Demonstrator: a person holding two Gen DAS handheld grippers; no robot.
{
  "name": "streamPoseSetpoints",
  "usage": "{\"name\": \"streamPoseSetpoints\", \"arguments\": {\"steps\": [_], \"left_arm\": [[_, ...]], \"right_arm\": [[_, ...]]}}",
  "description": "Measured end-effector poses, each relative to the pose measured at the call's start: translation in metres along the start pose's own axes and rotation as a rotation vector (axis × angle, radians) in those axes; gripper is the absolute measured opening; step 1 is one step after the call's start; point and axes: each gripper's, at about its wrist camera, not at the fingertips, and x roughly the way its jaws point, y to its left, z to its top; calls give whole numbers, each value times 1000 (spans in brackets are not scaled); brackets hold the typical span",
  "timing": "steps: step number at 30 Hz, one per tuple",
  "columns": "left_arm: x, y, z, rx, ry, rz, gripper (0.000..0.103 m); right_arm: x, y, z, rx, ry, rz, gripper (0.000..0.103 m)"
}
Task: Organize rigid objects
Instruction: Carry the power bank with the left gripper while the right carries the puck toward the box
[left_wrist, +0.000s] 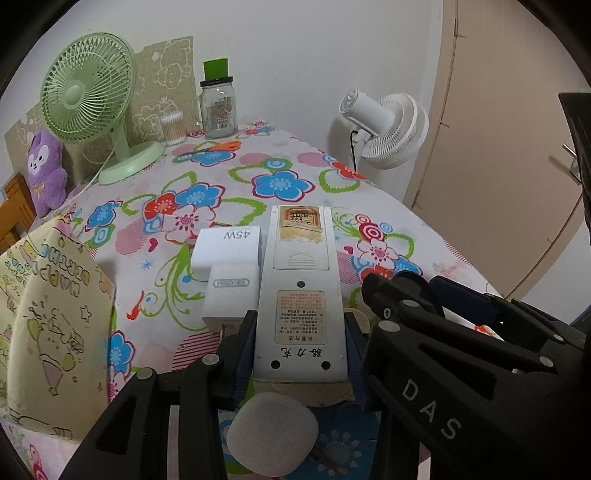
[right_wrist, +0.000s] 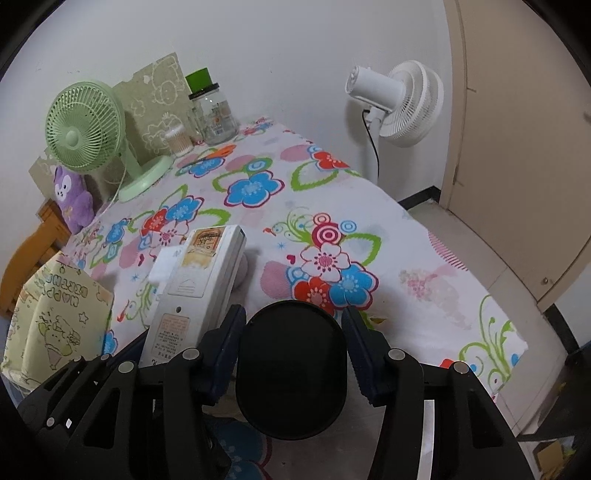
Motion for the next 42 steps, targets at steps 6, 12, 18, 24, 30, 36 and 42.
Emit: {"name": "streamPoseSetpoints", "arguments": {"steps": [6,12,18,24,30,36,42], "left_arm": [[-14,3,5,-8,-22,2,45],[-26,6,6,-14,-37,0,45],[-40,10,10,-17,-44,6,45],[-56,17,15,-22,-63,18,45],[-71,25,19,-30,-85,26,45],[-84,35,23,-39,-89,33,45],[-97,46,26,-48,-110,52,45]], "right_arm": [[-14,8,5,-24,-21,-3,57],[-25,15,7,-37,-36,-5,57],[-37,25,10,-56,-46,-7,57],[-52,37,15,-79,-65,-2,57],[-65,49,19,-103,-85,2,57],[-74,63,24,-120,-83,-9,57],[-84,79,28,-143,-99,-3,57]]}}
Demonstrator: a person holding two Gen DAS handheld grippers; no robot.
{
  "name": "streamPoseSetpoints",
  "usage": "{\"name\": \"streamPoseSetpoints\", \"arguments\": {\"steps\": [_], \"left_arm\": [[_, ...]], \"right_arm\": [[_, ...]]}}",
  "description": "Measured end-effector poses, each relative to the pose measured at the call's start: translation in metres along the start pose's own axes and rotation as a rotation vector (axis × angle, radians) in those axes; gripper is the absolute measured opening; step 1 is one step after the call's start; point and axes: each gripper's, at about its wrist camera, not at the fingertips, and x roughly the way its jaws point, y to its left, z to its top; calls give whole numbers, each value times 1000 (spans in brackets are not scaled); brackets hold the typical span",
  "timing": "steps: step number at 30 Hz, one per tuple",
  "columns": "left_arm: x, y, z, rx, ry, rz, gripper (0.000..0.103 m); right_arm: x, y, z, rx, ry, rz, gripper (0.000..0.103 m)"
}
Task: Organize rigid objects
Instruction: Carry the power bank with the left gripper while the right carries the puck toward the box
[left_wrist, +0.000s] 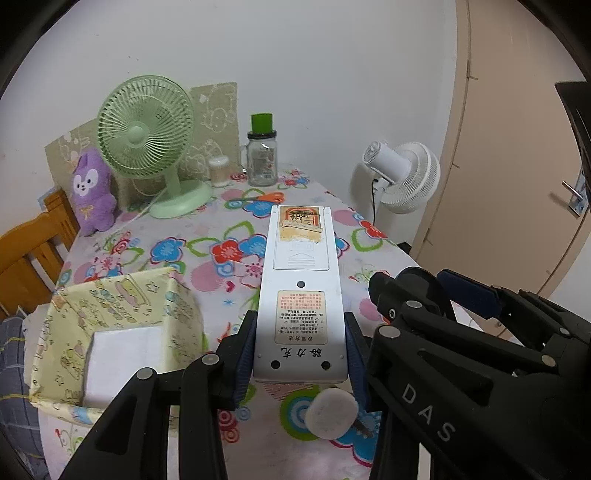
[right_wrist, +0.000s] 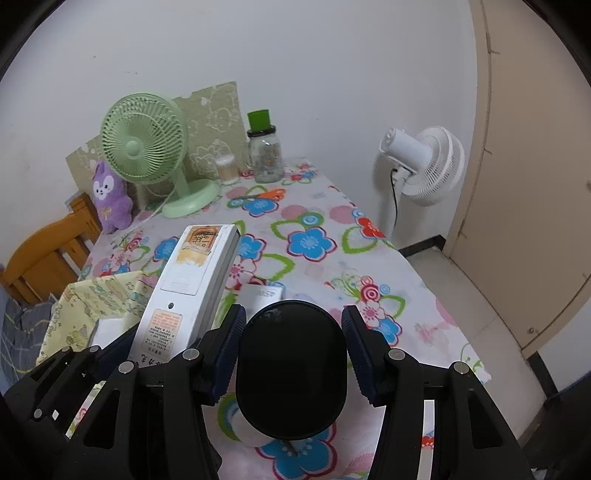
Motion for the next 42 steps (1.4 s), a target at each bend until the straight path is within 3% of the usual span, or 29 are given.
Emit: {"name": "streamPoseSetpoints", "arguments": {"steps": [17,42], "left_arm": [[-20,46,6,-44,-11,47,45],[-30,123,-11,-126,1,120,45]], "right_arm": [[-8,53,14,-62,-6,43,57],[9,135,8,-154,22,134,57]]}}
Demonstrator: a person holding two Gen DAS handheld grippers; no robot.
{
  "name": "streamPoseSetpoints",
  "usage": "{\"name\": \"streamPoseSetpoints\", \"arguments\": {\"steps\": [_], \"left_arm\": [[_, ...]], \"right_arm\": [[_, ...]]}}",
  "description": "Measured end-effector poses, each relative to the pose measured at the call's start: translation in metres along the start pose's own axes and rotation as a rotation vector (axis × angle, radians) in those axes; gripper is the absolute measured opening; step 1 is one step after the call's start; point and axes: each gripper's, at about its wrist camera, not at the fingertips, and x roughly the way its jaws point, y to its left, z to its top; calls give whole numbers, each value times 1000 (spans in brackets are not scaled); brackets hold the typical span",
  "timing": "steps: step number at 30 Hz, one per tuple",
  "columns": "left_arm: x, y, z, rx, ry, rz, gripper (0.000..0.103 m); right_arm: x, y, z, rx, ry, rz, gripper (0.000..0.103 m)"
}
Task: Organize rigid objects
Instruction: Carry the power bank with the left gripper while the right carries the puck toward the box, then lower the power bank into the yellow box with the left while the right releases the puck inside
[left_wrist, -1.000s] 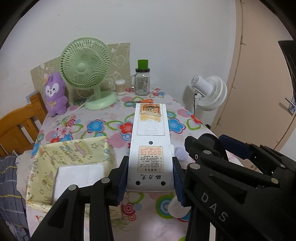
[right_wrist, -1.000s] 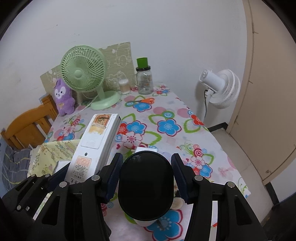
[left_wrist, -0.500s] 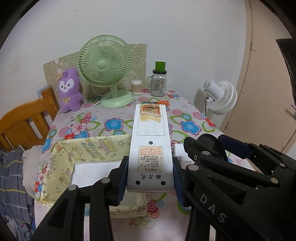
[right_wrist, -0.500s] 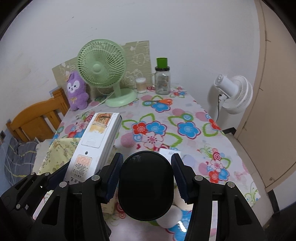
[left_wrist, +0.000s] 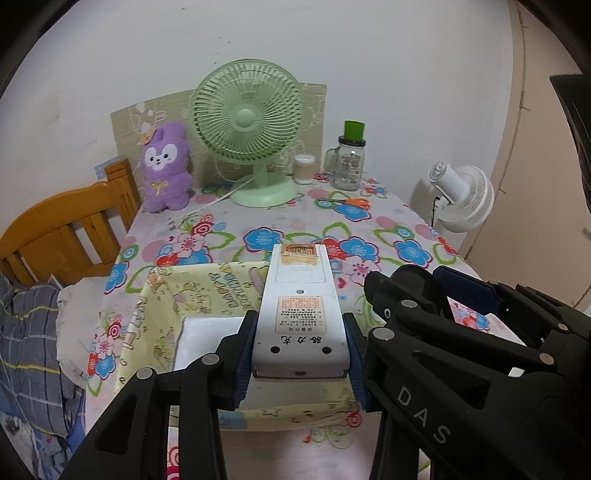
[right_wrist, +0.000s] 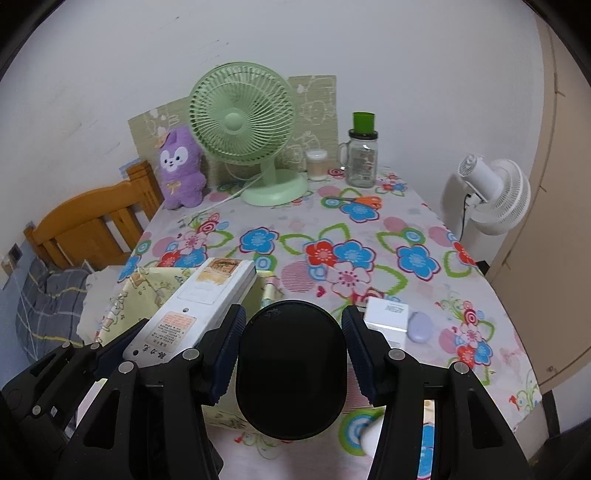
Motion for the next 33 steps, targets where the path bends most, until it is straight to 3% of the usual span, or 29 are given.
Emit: {"name": "streamPoseSetpoints", "arguments": {"steps": [13,33], "left_arm": [[11,37,-6,-34,29,36,45],[52,70,-14,4,130,52,45]], "right_arm": [[24,34,0,-45,32,36,57],[76,65,-3,-50,107,78,57]]}}
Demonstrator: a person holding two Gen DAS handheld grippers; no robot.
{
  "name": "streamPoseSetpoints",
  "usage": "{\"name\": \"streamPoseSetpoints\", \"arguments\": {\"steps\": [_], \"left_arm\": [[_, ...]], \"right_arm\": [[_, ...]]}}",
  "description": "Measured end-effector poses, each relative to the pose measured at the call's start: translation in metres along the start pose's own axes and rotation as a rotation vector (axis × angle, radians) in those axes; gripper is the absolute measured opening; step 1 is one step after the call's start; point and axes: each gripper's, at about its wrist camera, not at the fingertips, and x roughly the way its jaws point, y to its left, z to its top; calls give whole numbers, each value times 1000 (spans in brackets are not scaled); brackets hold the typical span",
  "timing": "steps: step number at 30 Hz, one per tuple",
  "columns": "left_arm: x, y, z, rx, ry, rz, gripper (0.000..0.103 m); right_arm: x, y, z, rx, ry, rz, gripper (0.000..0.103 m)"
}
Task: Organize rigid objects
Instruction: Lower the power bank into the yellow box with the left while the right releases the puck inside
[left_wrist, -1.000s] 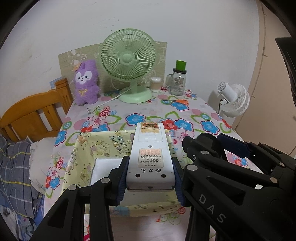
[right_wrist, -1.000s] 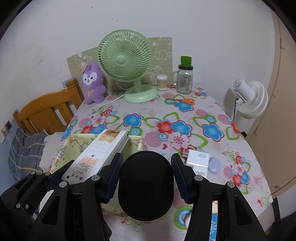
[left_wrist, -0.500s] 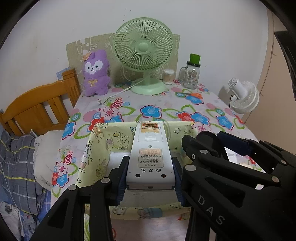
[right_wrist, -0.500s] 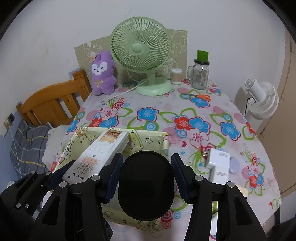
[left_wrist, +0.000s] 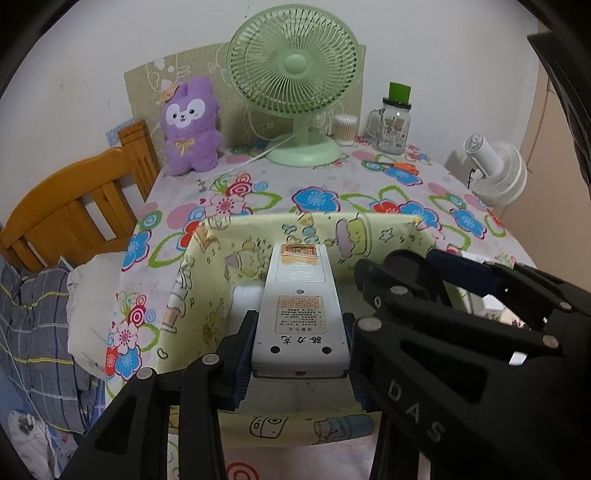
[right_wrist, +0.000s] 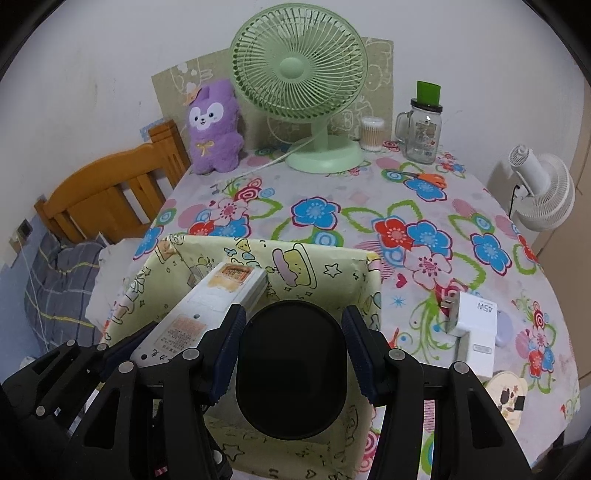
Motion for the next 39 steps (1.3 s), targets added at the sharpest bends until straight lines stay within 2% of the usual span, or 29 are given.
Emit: {"name": "streamPoseSetpoints", "arguments": {"steps": [4,7,13,16,18,20,27,32,35,37,39], "left_arm": [[12,1,-6,-2,36,-8,45],[18,4,-10,-19,52,-17,45],[20,5,-9,-29,43,17,48],[21,3,-8,-26,44,2,60],[20,1,-7,-20,40,7,73],[18,-1,-6,-14,34,17,75],[10,-3,-4,-13,24,25,84],[-4,-8,-6,5,-23,37,84],[-11,-11,-6,8,-25,40,84],[-14,-13,-6,6,-22,37,85],[-18,-16,-5,7,-29,39,86]], "right_arm": [[11,-3,-2,11,22,-19,57],[13,-1,-3,-18,0,-56,57],[16,2,-4,-62,-10,-90,58],[17,3,-5,-88,-12,-95,59],[16,0,-5,-89,-15,-80,59],[15,-1,-5,-89,-15,-60,60],[11,-2,-6,-97,-5,-10,69],[0,-3,-9,-86,-11,26,75],[-7,-5,-9,-79,-10,36,76],[-12,-5,-9,-78,-17,19,88],[-22,-5,-10,-86,-58,-9,91]]}}
